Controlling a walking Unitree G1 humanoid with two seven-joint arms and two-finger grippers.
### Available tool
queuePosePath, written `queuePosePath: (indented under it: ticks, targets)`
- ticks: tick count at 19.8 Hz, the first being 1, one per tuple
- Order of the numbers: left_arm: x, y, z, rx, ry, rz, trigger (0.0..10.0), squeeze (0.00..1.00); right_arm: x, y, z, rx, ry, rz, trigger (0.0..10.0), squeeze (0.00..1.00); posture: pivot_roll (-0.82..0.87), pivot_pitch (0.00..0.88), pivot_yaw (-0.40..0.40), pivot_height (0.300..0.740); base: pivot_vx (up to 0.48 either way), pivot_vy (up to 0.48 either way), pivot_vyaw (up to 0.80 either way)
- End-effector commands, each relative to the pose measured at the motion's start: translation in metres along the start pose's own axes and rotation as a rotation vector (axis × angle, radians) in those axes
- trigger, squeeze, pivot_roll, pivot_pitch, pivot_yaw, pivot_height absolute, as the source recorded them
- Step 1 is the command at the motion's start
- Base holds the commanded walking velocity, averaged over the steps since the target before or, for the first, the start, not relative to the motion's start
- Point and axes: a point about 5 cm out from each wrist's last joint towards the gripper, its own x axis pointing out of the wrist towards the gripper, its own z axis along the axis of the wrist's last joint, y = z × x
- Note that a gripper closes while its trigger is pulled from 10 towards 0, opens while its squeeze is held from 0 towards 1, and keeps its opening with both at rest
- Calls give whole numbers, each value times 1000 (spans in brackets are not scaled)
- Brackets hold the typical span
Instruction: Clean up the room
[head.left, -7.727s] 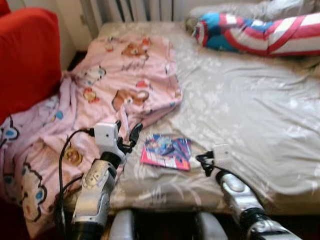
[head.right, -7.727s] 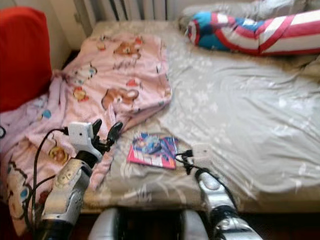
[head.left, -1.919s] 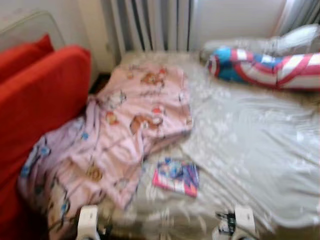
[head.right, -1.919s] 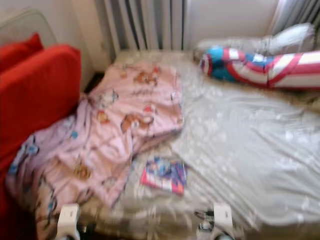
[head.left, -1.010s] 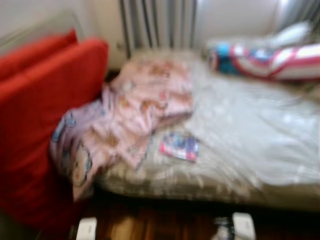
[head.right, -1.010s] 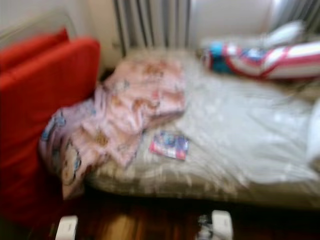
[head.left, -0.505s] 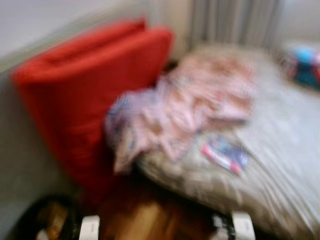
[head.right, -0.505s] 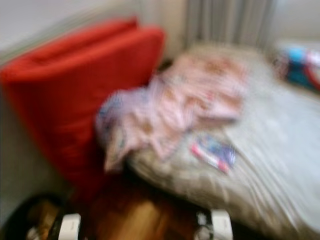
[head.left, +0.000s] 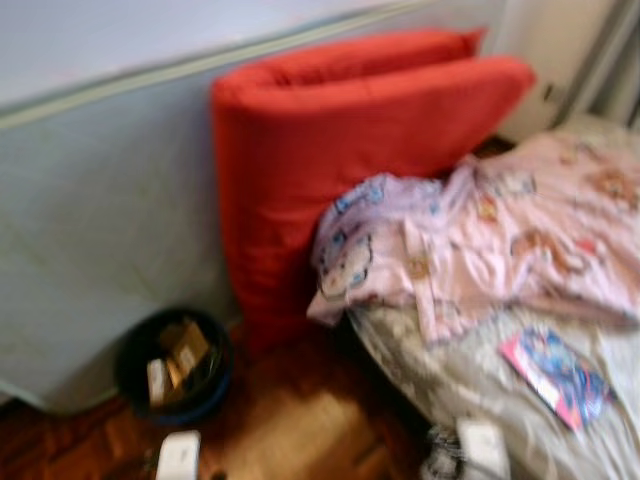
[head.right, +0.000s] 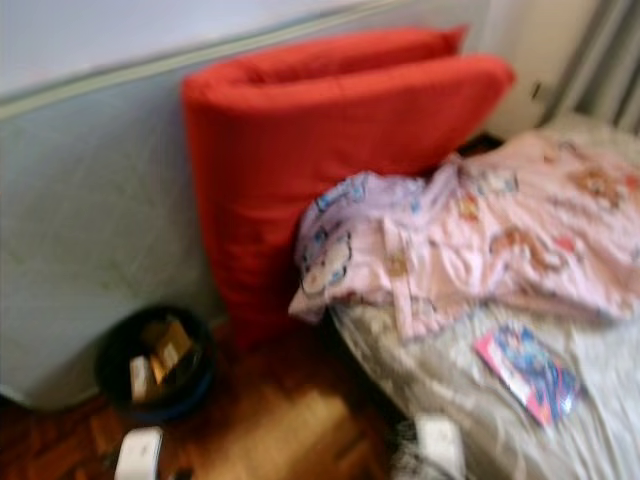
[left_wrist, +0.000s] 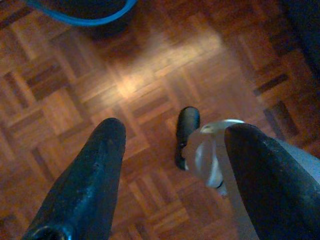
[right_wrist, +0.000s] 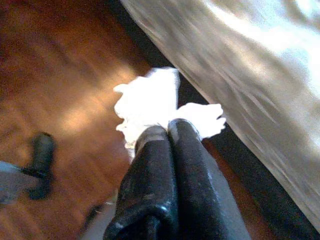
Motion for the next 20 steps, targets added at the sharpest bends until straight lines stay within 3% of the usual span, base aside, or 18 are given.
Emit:
queuePosePath:
  ticks: [1, 6, 12, 20]
  targets:
    - [0, -3, -1, -15, 5, 0, 10000, 0, -4, -10, -12, 4, 43, -24, 10000, 0, 13, 34, -18, 740, 0, 0, 800]
    - [2, -12, 0, -38, -1, -4, 10000, 0, -3, -20, -7, -10, 39, -33, 10000, 0, 14, 26, -47, 740, 0, 0, 800]
    - [2, -11, -1, -36, 0, -1, 10000, 0, -4, -24, -6, -15, 45, -28, 10000, 0, 14, 33, -41, 740, 0, 0, 800]
    - [0, -9, -6, -34, 20, 2, 10000, 0, 0, -5, -3, -14, 44, -6, 10000, 0, 14, 44, -36, 740, 0, 0, 800]
